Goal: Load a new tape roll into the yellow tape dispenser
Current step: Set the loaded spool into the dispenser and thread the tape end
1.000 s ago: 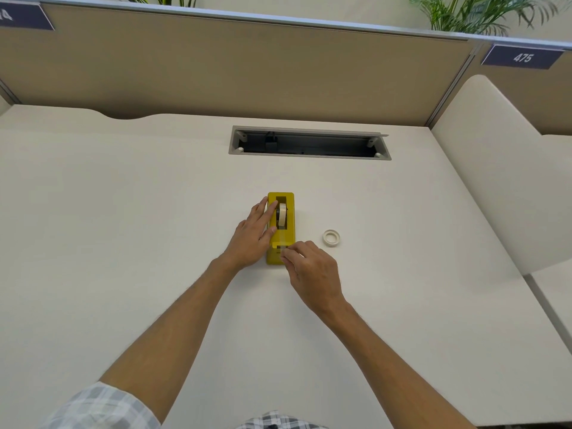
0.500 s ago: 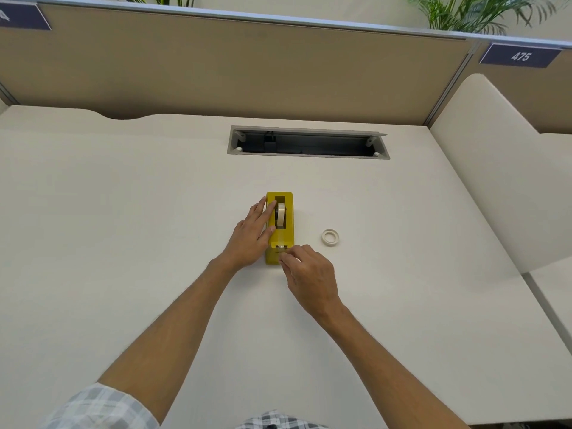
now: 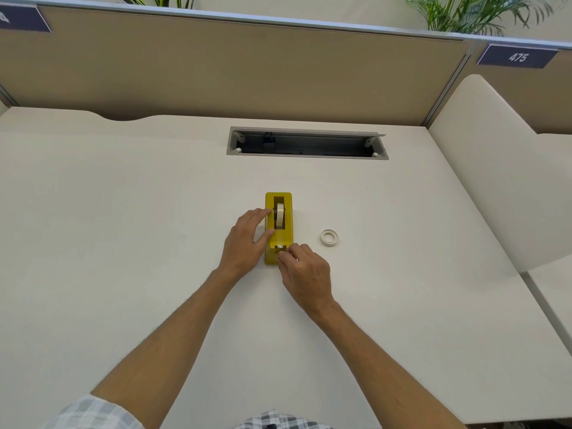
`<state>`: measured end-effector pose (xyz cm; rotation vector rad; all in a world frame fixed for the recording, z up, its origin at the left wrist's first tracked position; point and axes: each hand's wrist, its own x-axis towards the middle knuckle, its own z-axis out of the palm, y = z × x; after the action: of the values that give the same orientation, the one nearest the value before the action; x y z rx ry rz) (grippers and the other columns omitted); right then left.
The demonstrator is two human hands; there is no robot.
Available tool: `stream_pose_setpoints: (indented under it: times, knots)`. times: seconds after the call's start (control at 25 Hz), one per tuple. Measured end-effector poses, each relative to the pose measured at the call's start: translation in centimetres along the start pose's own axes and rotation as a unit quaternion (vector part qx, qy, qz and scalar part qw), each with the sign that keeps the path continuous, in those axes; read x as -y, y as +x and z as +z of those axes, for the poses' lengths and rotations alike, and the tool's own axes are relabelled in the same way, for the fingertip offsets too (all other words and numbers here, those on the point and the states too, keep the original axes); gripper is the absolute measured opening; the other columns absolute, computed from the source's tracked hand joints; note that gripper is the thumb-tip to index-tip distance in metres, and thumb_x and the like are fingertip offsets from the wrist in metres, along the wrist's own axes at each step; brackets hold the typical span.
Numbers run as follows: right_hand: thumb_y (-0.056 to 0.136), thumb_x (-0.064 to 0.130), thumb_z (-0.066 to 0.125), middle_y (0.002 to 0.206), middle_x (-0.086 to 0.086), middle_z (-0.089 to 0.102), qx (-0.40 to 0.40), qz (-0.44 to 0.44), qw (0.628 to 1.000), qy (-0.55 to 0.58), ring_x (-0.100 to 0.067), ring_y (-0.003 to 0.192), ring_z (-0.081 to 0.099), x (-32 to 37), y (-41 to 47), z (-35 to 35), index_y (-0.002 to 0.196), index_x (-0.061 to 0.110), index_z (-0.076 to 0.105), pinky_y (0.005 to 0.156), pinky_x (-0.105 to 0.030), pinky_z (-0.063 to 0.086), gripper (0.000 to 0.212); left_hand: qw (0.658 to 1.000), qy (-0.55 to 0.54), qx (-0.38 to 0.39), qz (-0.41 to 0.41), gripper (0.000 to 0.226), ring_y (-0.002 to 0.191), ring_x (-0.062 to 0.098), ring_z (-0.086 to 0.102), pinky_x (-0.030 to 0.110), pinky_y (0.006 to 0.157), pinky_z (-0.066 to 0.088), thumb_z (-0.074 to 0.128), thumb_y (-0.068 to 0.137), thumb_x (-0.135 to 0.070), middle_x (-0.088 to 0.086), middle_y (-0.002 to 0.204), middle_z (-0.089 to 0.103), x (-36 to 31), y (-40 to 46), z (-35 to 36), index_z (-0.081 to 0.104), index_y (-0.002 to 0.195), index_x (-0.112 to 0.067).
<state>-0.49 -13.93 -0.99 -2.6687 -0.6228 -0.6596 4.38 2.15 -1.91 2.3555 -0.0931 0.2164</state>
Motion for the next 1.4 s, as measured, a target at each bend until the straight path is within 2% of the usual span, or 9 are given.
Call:
stream_pose_setpoints:
  times: [0.12, 0.28, 0.4, 0.52, 0.76, 0.96, 1.04, 1.2, 1.4]
  knots:
    - [0.087, 0.020, 0.073, 0.074, -0.003, 0.066, -0.009, -0.008, 1.000, 0.002, -0.016, 0.057, 0.056, -0.1, -0.1, 0.2, 0.080, 0.011, 0.070, 0.045, -0.026, 0.046, 0.012, 0.997, -0.029, -0.069, 0.030, 0.015, 0.098, 0.013, 0.059, 0.037, 0.080, 0.058, 0.061, 0.092, -0.015, 0.001, 0.114, 0.061, -0.8, -1.2, 0.1, 0.069, 0.104, -0.014]
    - [0.086, 0.015, 0.073, 0.072, -0.003, 0.063, -0.019, -0.015, 1.000, -0.004, -0.018, 0.056, 0.055, -0.3, -0.1, 0.3, 0.080, 0.011, 0.070, 0.043, -0.030, 0.047, 0.009, 0.993, -0.103, -0.047, 0.023, 0.016, 0.087, 0.010, 0.058, 0.027, 0.076, 0.053, 0.059, 0.089, -0.022, -0.005, 0.092, 0.063, -1.4, -3.0, 0.4, 0.070, 0.092, -0.012]
    - [0.086, 0.015, 0.073, 0.073, -0.003, 0.064, -0.025, -0.017, 0.999, -0.008, -0.018, 0.056, 0.055, -0.3, -0.2, 0.4, 0.084, 0.012, 0.071, 0.042, -0.030, 0.046, 0.005, 0.993, -0.112, -0.015, 0.013, 0.018, 0.093, 0.010, 0.058, 0.014, 0.078, 0.046, 0.067, 0.089, -0.029, -0.004, 0.099, 0.065, -1.3, -3.5, 0.3, 0.070, 0.100, -0.015]
    - [0.087, 0.018, 0.069, 0.079, -0.003, 0.068, -0.009, -0.011, 1.000, -0.011, -0.018, 0.059, 0.059, -0.3, -1.0, 0.6, 0.088, 0.012, 0.072, 0.045, -0.030, 0.050, 0.007, 0.995, -0.101, 0.011, 0.012, 0.022, 0.098, 0.011, 0.058, 0.022, 0.083, 0.050, 0.070, 0.088, -0.027, -0.003, 0.107, 0.065, -0.8, -3.4, 0.1, 0.068, 0.107, -0.016]
    - [0.086, 0.021, 0.067, 0.085, -0.003, 0.068, 0.011, 0.010, 1.000, 0.007, -0.018, 0.061, 0.061, -0.5, -2.0, 0.6, 0.094, 0.012, 0.072, 0.045, -0.029, 0.051, 0.013, 0.997, -0.068, 0.014, 0.017, 0.029, 0.102, 0.014, 0.058, 0.025, 0.084, 0.051, 0.072, 0.086, -0.031, 0.000, 0.112, 0.065, -0.7, -3.5, 0.1, 0.067, 0.111, -0.016]
    - [0.086, 0.041, 0.068, 0.096, 0.002, 0.064, -0.019, 0.107, 0.991, 0.075, -0.010, 0.066, 0.061, -1.2, -0.4, -0.4, 0.104, 0.015, 0.064, 0.045, -0.023, 0.049, 0.032, 0.999, -0.012, 0.012, 0.037, 0.032, 0.102, 0.018, 0.060, 0.025, 0.083, 0.050, 0.071, 0.087, -0.032, 0.004, 0.114, 0.066, -1.1, -3.4, -0.3, 0.067, 0.112, -0.013]
    - [0.089, 0.042, 0.066, 0.102, 0.004, 0.063, -0.001, 0.102, 0.991, 0.088, -0.010, 0.071, 0.063, -1.4, 0.3, -0.7, 0.111, 0.016, 0.061, 0.046, -0.023, 0.050, 0.034, 0.999, 0.008, 0.010, 0.049, 0.033, 0.102, 0.019, 0.060, 0.025, 0.082, 0.050, 0.070, 0.087, -0.031, 0.005, 0.114, 0.066, -1.3, -3.5, -0.3, 0.067, 0.113, -0.012]
    - [0.091, 0.034, 0.067, 0.099, 0.004, 0.065, 0.016, 0.066, 0.995, 0.076, -0.011, 0.067, 0.062, -1.7, 0.7, -0.7, 0.105, 0.017, 0.064, 0.045, -0.021, 0.044, 0.022, 0.998, 0.010, 0.014, 0.057, 0.032, 0.102, 0.018, 0.060, 0.027, 0.082, 0.051, 0.070, 0.087, -0.031, 0.004, 0.114, 0.066, -1.5, -3.6, -0.7, 0.067, 0.113, -0.012]
    - [0.089, 0.034, 0.068, 0.104, 0.004, 0.064, 0.043, 0.066, 0.993, 0.093, -0.011, 0.078, 0.064, -1.8, 0.7, -0.9, 0.109, 0.018, 0.062, 0.050, -0.023, 0.050, 0.027, 0.998, 0.014, 0.021, 0.058, 0.031, 0.102, 0.017, 0.060, 0.029, 0.081, 0.053, 0.070, 0.087, -0.030, 0.001, 0.114, 0.065, -1.5, -3.7, -0.9, 0.066, 0.113, -0.014]
